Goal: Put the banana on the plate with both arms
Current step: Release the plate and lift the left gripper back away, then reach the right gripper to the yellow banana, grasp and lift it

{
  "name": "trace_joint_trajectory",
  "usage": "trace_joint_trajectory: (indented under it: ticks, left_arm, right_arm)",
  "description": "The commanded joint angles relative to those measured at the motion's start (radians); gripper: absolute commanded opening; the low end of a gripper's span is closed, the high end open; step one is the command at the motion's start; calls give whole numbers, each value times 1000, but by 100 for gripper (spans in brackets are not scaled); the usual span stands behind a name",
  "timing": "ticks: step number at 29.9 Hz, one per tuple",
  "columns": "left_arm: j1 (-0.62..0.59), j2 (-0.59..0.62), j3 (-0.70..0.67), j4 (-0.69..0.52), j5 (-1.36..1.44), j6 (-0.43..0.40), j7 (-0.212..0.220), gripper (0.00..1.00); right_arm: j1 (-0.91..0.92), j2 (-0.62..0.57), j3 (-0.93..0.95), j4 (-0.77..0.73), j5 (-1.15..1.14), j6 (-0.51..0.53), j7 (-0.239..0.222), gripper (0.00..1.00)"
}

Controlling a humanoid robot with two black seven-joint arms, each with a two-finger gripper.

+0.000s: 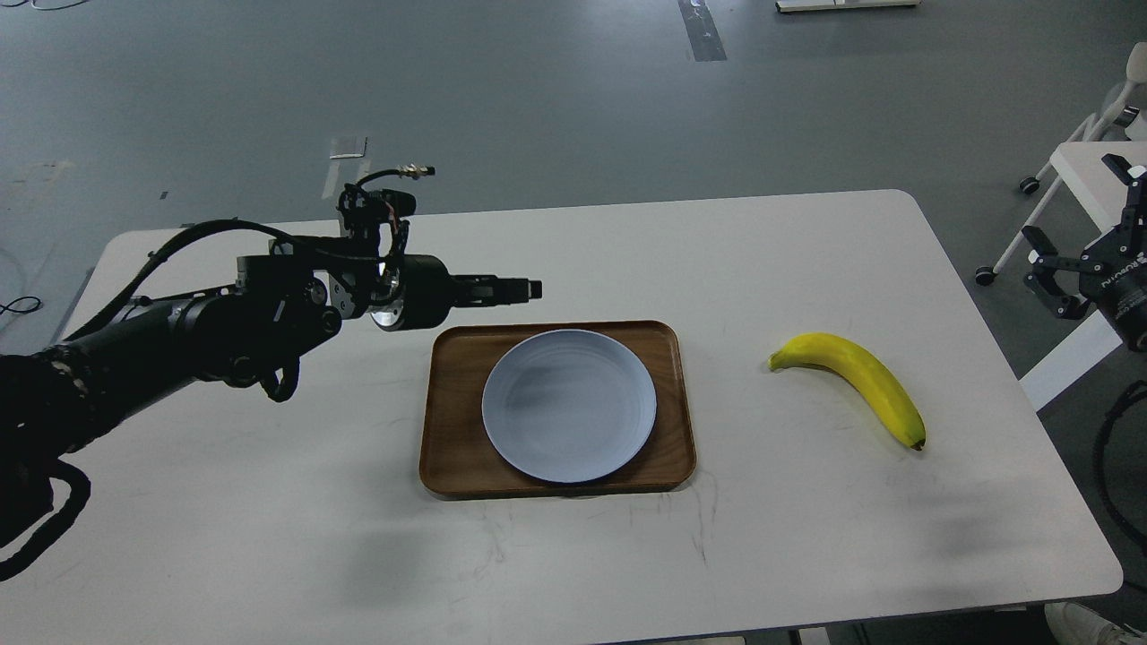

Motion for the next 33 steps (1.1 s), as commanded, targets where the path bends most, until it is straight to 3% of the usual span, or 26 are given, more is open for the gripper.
trace_joint_trajectory:
  ticks: [1, 3, 7, 10, 14, 17, 19, 27, 29, 33]
  left_arm:
    - [2, 79, -47, -3, -401, -6, -2, 99]
    - [20, 130, -90, -3, -640, -11, -4, 99]
    - [81, 187, -139, -3, -779, -14, -5, 99]
    - [195, 227, -249, -3, -798, -28, -7, 99]
    - [334, 242, -418, -1, -798, -138, 2, 99]
    - [400, 244, -473, -1, -796, -142, 7, 99]
    - [405, 242, -472, -1, -796, -142, 7, 99]
    - [394, 228, -481, -6, -796, -142, 4, 99]
    - [390, 219, -481, -8, -796, -142, 4, 99]
    - [390, 218, -482, -8, -796, -142, 4, 99]
  right_arm:
    - [0, 2, -1, 2, 0, 0, 0, 100]
    - [0, 0, -6, 6, 0, 0, 0, 100]
    - [-1, 2, -14, 9, 0, 0, 0, 100]
    - [-1, -1, -49, 13, -40, 0, 0, 100]
    - [11, -6, -112, 13, -235, 0, 0, 100]
    - [21, -33, -115, 15, -435, 0, 0, 100]
    - [40, -47, -119, 15, -515, 0, 0, 100]
    - [215, -78, -127, 74, -1222, 0, 0, 100]
    - [288, -69, -203, 85, -1369, 0, 0, 100]
    - [414, -34, -433, 78, -1451, 0, 0, 100]
